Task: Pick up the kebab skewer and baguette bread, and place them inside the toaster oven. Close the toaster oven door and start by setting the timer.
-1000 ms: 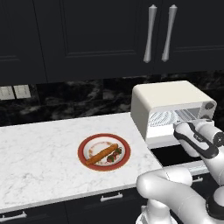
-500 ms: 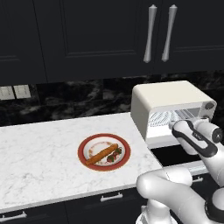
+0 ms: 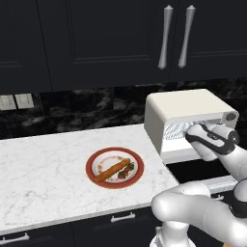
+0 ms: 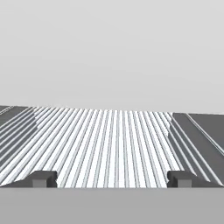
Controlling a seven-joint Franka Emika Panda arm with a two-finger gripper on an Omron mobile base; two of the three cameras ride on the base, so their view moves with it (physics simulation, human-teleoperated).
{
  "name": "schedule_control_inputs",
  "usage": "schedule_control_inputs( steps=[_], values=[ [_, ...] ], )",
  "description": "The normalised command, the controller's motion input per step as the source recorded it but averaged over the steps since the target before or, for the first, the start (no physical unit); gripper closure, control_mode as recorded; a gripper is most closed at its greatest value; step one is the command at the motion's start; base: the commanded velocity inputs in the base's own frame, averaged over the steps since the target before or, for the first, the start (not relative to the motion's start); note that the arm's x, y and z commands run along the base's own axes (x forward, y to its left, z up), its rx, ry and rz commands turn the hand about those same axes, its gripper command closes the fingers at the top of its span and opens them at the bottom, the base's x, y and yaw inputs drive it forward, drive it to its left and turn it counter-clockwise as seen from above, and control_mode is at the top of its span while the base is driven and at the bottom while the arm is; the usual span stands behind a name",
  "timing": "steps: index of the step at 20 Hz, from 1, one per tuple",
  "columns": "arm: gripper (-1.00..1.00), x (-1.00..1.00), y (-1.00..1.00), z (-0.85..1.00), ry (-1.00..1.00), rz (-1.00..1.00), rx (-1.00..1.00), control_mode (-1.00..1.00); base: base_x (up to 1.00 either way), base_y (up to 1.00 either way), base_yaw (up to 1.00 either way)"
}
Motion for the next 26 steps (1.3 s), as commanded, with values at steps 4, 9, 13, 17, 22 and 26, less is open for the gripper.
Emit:
schedule_control_inputs(
  steps=[4,9,13,17,22,26],
  values=[
    [-1.0,0.29,0.0,-0.05,0.18,-0.02,0.0,-1.0,0.0,0.0,0.0],
    [-1.0,0.4,0.0,-0.05,0.19,-0.02,0.0,-1.0,0.0,0.0,0.0],
    [-1.0,0.35,0.0,-0.01,0.21,-0.01,0.01,-1.0,0.0,0.0,0.0],
    [-1.0,0.11,0.0,-0.07,0.13,0.0,0.0,-1.0,0.0,0.0,0.0],
    [-1.0,-0.05,0.0,-0.64,0.07,0.0,0.0,-1.0,0.0,0.0,0.0],
    [-1.0,-0.45,0.0,-0.98,0.21,0.0,0.0,-1.0,0.0,0.0,0.0]
  ],
)
